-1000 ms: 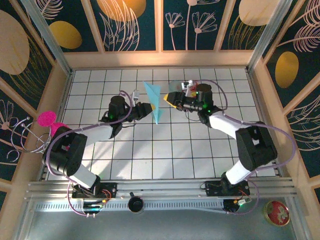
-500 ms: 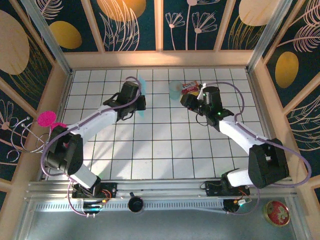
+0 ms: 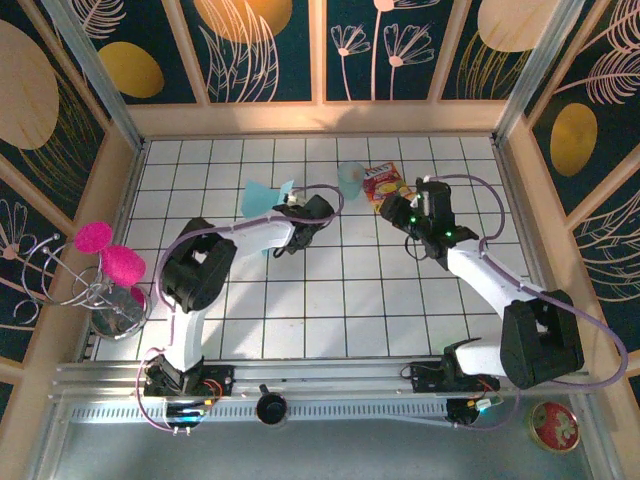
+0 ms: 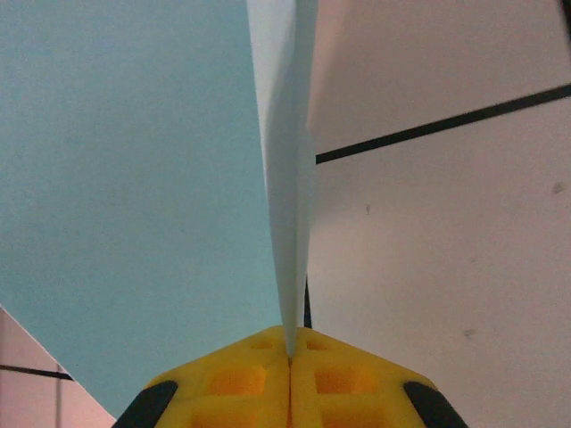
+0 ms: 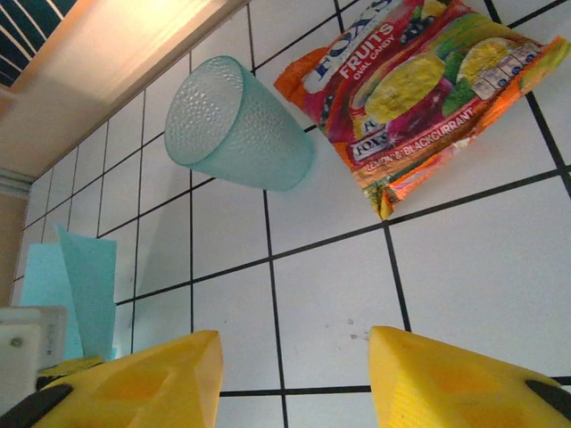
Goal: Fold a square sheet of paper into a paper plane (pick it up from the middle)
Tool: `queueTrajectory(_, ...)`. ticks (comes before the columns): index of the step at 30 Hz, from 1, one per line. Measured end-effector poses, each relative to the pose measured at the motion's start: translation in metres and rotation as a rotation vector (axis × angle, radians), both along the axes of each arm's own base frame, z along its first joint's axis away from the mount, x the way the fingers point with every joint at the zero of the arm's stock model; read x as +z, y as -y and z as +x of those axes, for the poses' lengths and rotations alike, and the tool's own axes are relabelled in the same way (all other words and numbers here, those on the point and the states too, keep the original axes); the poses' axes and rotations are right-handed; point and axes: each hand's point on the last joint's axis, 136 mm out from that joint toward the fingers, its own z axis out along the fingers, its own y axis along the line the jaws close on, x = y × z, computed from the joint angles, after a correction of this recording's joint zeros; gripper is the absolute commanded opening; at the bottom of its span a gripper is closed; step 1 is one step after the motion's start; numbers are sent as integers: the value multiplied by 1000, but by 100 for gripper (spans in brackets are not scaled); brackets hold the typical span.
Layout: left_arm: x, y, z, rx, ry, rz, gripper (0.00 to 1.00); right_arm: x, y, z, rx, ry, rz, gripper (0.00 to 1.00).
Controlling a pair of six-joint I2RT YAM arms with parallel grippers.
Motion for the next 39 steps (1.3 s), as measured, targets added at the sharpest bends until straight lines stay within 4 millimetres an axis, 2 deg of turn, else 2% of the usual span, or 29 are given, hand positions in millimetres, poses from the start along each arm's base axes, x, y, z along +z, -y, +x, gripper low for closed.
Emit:
queueTrajectory(6, -12, 7, -3, -26, 5, 124, 7, -4, 3, -1, -8, -9, -3, 47)
queueTrajectory(13, -31, 19, -10, -55, -19, 157, 11, -4, 6, -1, -15, -12, -3, 47)
queueTrajectory(20, -38, 27, -13, -46, -43, 86, 20, -5, 6, 0, -16, -15, 0, 47)
queueTrajectory(30, -37, 33, -13, -26, -57, -7, 28, -7, 7, 0, -18, -19, 0, 47)
queueTrajectory(36, -36, 51, -16, -20, -74, -146, 34, -7, 7, 0, -20, -21, 3, 47)
queueTrajectory(39, -29, 73, -23, -25, -103, -315, 38, -7, 7, 1, -23, -22, 6, 48)
